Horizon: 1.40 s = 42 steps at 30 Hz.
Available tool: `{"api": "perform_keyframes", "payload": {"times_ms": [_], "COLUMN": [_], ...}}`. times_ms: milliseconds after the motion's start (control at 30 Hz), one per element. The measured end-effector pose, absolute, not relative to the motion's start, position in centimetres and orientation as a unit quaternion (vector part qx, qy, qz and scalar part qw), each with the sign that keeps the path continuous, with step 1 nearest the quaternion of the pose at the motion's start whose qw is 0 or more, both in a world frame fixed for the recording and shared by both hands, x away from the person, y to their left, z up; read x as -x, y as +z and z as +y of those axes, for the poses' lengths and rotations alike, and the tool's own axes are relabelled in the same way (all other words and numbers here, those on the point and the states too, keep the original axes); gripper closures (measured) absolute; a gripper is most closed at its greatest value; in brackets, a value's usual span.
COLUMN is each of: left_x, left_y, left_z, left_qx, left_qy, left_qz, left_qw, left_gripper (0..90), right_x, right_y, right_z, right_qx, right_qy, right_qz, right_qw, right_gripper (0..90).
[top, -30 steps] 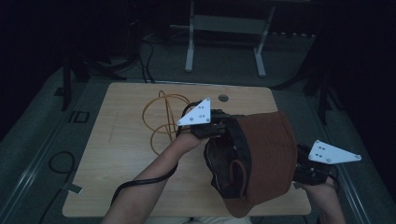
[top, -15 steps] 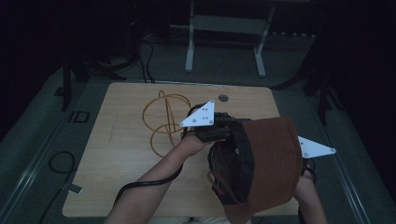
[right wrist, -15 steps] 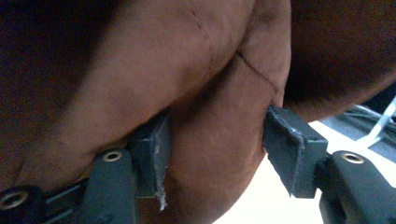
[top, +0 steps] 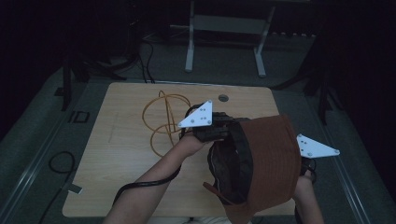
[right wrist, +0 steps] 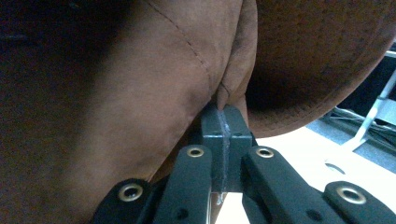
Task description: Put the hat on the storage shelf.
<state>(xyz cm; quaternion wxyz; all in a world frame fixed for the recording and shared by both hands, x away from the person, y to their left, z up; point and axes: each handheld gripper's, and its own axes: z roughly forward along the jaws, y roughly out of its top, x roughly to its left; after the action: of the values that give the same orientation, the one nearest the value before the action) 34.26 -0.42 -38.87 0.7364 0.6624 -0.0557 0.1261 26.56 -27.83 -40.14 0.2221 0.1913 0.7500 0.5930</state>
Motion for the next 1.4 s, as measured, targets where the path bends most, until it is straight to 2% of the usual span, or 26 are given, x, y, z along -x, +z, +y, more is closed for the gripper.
{"api": "perform_keyframes", "payload": {"times_ms": [167, 300, 533, 733, 1100, 1167, 1267, 1300, 1400], "left_x": [-34.2, -34.2, -34.0, -33.6, -32.0, -31.5, -30.4, -30.1, -29.1], "left_y": [-38.8, -38.7, -38.7, -38.4, -38.9, -39.2, -40.1, -40.4, -41.4], "left_z": [-0.1, 0.2, 0.6, 1.0, 2.5, 2.9, 3.8, 4.0, 5.0], "left_qx": [-0.663, -0.666, -0.666, -0.679, -0.707, -0.716, -0.735, -0.742, -0.755], "left_qy": [0.133, 0.15, 0.162, 0.195, 0.229, 0.222, 0.201, 0.202, 0.196], "left_qz": [-0.052, -0.032, -0.033, -0.014, 0.042, 0.055, 0.074, 0.085, 0.105], "left_qw": [0.735, 0.73, 0.728, 0.708, 0.668, 0.66, 0.643, 0.634, 0.617], "left_gripper": [81.2, 65.8, 62.6, 45.8, 29.5, 28.4, 21.0, 15.7, 10.9], "right_x": [-26.6, -26.5, -26.4, -26.4, -26.3, -26.4, -26.6, -26.7, -27.1], "right_y": [-40.0, -39.6, -38.4, -37.5, -35.1, -34.7, -33.9, -33.6, -32.8], "right_z": [-28.2, -28.7, -29.3, -29.6, -30.8, -31.1, -31.5, -31.6, -31.7], "right_qx": [-0.207, -0.225, -0.23, -0.23, -0.234, -0.236, -0.236, -0.235, -0.237], "right_qy": [0.604, 0.612, 0.621, 0.63, 0.644, 0.645, 0.651, 0.65, 0.654], "right_qz": [0.739, 0.726, 0.713, 0.703, 0.677, 0.672, 0.664, 0.663, 0.658], "right_qw": [0.216, 0.218, 0.232, 0.237, 0.27, 0.276, 0.282, 0.285, 0.287], "right_gripper": [90.0, 90.0, 90.0, 90.0, 90.0, 90.0, 90.0, 90.0, 90.0]}}
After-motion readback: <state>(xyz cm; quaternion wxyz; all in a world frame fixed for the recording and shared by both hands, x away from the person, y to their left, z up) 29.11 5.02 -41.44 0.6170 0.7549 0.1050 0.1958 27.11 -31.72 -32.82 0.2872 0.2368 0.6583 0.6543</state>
